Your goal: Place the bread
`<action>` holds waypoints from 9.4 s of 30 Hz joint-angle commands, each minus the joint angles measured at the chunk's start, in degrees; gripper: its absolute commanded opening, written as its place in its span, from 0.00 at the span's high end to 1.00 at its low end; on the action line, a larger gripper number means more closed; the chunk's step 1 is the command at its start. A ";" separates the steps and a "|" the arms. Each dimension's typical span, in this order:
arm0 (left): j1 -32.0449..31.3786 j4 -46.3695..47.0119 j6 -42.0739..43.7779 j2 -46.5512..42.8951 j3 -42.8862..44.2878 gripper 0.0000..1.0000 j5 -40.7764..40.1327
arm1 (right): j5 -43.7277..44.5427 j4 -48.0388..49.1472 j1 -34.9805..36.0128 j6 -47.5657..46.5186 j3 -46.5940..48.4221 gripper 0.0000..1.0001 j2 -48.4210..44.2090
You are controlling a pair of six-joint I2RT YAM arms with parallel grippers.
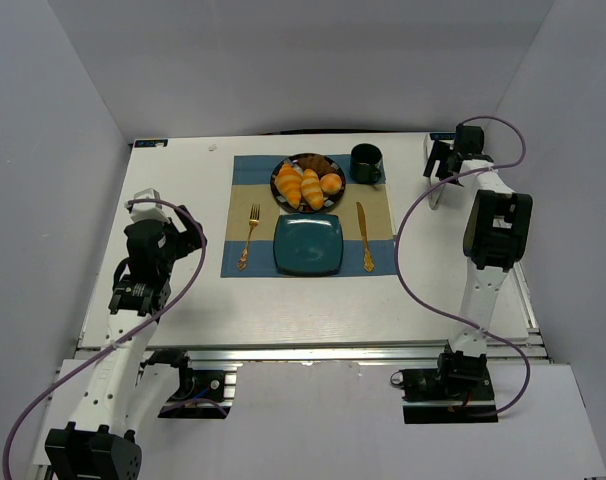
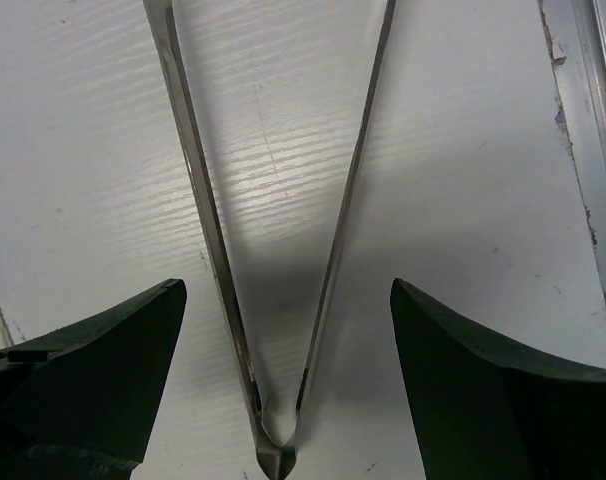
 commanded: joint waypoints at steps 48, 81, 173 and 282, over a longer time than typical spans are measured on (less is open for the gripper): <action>-0.24 0.35 0.34 0.51 0.18 0.02 0.24 | 1.76 -7.66 4.04 0.93 -7.93 0.54 -24.99; -0.24 0.87 0.34 -2.92 -0.26 0.02 1.38 | 16.52 -14.44 48.43 7.44 -9.86 0.53 -28.43; -0.24 0.70 0.08 -1.78 -0.26 0.02 1.83 | 15.20 -12.59 65.31 17.99 -43.19 0.59 -51.29; -0.24 0.52 0.08 0.77 -0.26 0.02 2.44 | 7.03 -5.03 46.94 11.04 -13.05 0.64 -28.35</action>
